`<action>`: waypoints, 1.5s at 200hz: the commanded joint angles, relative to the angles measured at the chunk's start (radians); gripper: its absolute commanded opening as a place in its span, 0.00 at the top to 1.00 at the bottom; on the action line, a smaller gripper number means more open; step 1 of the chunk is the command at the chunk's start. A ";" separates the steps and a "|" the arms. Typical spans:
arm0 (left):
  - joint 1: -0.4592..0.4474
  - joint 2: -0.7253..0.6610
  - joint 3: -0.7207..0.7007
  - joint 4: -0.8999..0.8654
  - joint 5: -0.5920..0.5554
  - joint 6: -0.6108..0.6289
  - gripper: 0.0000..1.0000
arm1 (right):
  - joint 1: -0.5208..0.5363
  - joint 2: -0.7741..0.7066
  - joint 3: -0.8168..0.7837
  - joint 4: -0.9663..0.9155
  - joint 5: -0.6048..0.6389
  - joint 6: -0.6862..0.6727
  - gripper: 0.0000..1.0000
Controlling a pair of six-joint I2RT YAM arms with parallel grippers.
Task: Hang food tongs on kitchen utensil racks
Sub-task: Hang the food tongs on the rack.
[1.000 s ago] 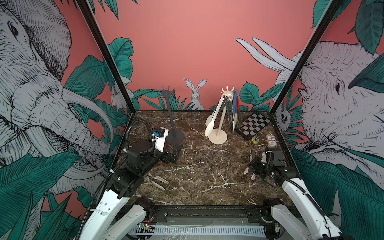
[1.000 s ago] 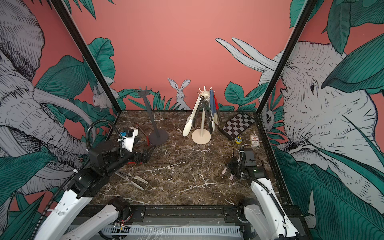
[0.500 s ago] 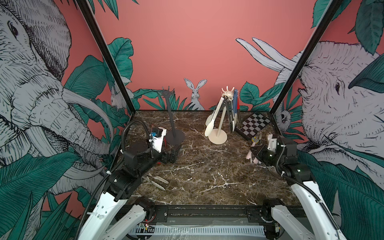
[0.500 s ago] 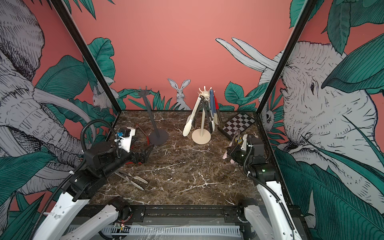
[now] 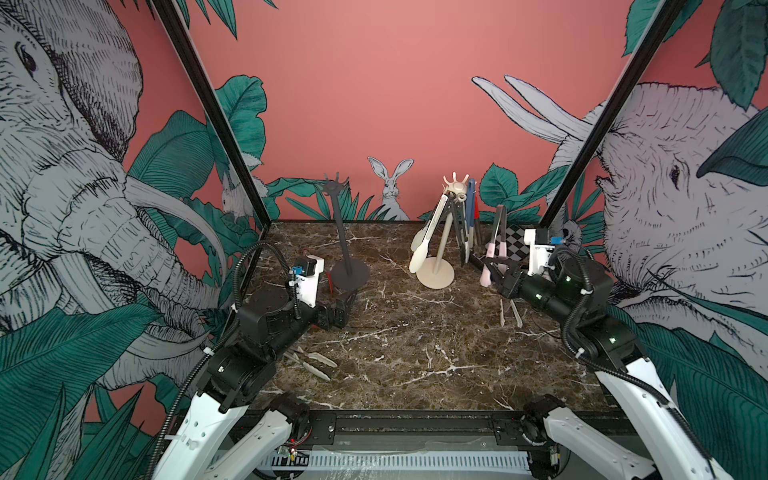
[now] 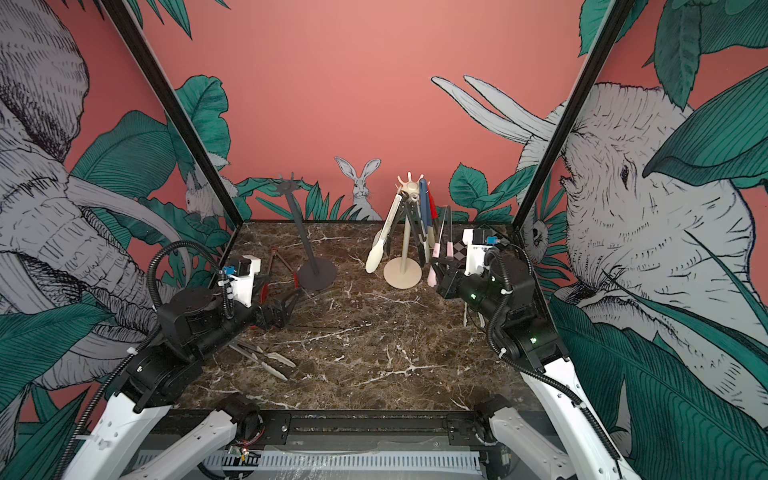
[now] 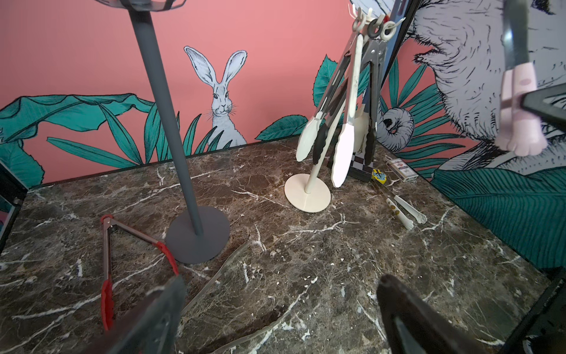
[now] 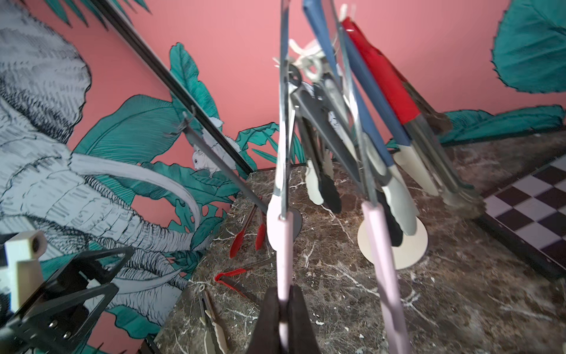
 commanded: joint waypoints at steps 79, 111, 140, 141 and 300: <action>0.006 -0.010 -0.010 -0.072 -0.085 -0.073 0.01 | 0.325 0.258 0.265 0.137 0.195 -0.270 1.00; 0.006 -0.002 -0.019 -0.088 -0.087 -0.085 0.01 | 0.359 0.365 0.327 0.163 0.176 -0.283 1.00; 0.005 -0.011 -0.023 -0.084 -0.080 -0.080 0.01 | 0.360 0.459 0.392 0.169 0.141 -0.269 1.00; 0.005 -0.012 -0.023 -0.085 -0.081 -0.079 0.01 | 0.360 0.463 0.397 0.167 0.139 -0.268 1.00; 0.007 -0.051 -0.008 -0.150 -0.130 -0.042 0.01 | 0.401 0.922 0.792 0.140 0.010 -0.226 1.00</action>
